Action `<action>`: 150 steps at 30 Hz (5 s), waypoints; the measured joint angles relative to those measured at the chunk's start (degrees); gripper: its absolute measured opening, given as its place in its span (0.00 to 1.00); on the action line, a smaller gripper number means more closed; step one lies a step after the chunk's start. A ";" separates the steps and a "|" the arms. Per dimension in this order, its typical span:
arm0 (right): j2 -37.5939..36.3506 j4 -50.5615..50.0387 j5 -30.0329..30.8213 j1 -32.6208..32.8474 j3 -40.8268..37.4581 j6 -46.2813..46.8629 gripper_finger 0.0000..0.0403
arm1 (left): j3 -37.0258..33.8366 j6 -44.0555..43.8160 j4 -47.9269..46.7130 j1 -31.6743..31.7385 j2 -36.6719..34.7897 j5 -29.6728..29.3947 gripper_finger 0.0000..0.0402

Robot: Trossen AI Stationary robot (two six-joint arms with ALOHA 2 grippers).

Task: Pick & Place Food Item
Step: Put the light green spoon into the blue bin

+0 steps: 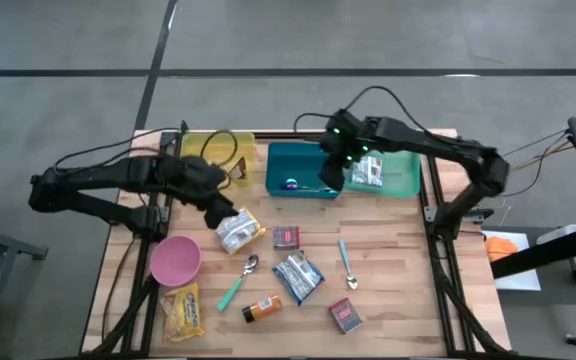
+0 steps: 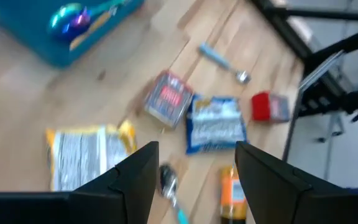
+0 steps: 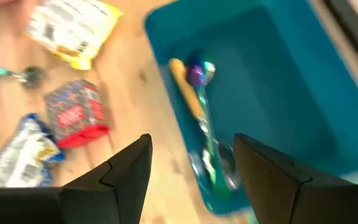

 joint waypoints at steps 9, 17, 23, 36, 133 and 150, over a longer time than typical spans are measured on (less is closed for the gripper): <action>-16.82 1.05 14.12 5.38 -10.81 7.85 0.55 | -0.04 -10.24 -6.21 -11.75 5.14 -6.39 0.54; -26.41 4.71 15.70 7.16 -19.56 18.19 0.55 | 0.35 -8.18 -6.14 -14.44 16.90 -1.16 0.54; -29.78 4.88 19.72 8.92 -23.19 23.34 0.55 | 0.22 -14.19 -5.84 -16.33 21.21 -1.91 0.54; -31.11 5.60 15.25 9.57 -22.96 20.28 0.55 | 0.34 -27.05 -0.16 -24.00 30.89 -4.70 0.54; -33.53 16.42 -0.28 9.57 -30.19 10.74 0.55 | 31.48 -0.92 -11.93 -0.40 39.76 -14.99 0.05; -35.40 17.63 6.40 9.55 -30.19 17.24 0.55 | 31.99 36.32 2.32 22.17 40.88 -7.39 0.05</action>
